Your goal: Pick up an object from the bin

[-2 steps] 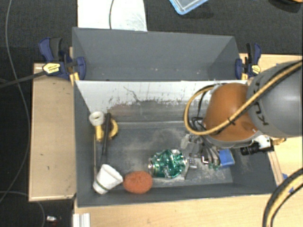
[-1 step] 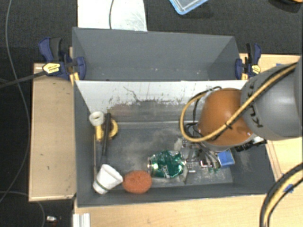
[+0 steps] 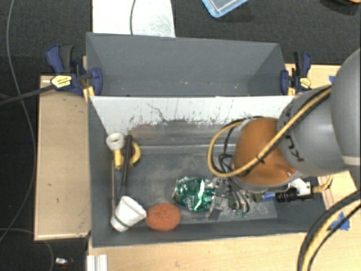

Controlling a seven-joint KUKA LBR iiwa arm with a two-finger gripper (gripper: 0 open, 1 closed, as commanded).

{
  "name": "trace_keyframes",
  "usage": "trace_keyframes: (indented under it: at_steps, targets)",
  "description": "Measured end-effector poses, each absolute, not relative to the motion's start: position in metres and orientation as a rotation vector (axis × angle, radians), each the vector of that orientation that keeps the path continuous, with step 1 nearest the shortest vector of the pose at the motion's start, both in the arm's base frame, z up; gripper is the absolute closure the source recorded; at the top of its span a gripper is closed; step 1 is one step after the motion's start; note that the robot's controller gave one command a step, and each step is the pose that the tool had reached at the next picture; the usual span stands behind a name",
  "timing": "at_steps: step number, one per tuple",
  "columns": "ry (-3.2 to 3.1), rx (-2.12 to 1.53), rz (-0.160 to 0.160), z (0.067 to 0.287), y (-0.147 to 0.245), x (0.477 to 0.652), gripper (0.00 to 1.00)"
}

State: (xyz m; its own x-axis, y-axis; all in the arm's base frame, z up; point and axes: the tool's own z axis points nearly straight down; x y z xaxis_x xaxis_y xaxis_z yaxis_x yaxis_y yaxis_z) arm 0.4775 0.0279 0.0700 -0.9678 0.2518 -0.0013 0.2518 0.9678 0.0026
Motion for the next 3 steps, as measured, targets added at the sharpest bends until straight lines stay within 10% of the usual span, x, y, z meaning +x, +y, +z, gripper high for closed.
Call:
trace_keyframes:
  at_steps: [1, 2, 3]
  targets:
    - [3.114, 0.401, 0.004, 0.070, 0.028, 0.478, 1.00]
    - [3.117, 0.403, 0.003, 0.150, 0.034, 0.487, 0.00]
    - [3.112, 0.410, 0.005, 0.218, 0.040, 0.497, 0.00]
